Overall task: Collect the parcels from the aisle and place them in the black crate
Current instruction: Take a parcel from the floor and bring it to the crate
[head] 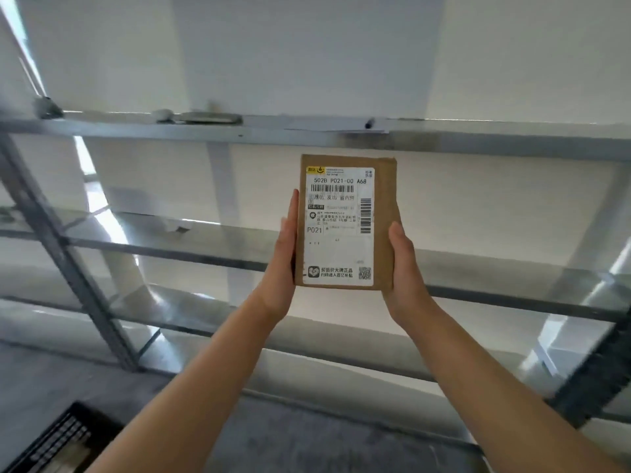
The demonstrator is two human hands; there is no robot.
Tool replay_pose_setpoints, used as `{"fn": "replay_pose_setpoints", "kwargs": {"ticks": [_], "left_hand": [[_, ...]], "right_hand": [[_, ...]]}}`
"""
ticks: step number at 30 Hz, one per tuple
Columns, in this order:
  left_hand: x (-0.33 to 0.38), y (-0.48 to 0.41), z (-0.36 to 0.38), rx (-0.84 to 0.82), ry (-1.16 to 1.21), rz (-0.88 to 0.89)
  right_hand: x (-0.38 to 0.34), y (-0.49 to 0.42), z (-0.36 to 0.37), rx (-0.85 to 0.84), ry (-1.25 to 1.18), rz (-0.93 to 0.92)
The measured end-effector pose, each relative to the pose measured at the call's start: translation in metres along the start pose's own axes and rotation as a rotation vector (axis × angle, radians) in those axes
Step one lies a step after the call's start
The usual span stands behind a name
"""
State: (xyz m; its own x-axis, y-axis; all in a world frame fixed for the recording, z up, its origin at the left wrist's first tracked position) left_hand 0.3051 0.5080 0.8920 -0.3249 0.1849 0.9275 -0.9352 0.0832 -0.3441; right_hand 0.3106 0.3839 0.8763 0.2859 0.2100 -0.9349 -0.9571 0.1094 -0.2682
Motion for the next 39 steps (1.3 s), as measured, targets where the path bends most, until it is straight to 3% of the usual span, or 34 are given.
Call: {"fn": "replay_pose_setpoints", "kwargs": {"ticks": [11,25,31,39], "left_hand": [[-0.004,-0.026,-0.233,0.29,-0.144,0.079],[0.005,-0.027,-0.45,0.803,-0.271,0.105],[-0.004,-0.001,-0.535,1.043,-0.278,0.106],[-0.029,0.034,-0.664,1.152,-0.266,0.004]], "right_hand": [[0.107,-0.059,0.226,-0.286,-0.058,0.133],[0.201,-0.104,0.468,-0.763,-0.221,0.283],[0.257,-0.096,0.554,-0.94,-0.195,0.384],[0.349,-0.056,0.668,-1.074,-0.053,0.462]]}}
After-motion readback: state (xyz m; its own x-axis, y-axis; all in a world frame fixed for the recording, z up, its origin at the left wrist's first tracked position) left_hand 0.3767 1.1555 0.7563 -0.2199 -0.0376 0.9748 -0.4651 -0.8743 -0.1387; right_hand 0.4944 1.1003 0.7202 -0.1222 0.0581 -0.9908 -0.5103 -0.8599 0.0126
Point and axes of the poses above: each hand's wrist, its own y-axis away from the middle knuckle, its own z-axis out of the palm, x = y × z, the point moved 9 cm from there along -y, towards the middle knuckle, and after that the axes turned 12 degrees about x, right-handed, at the moved point
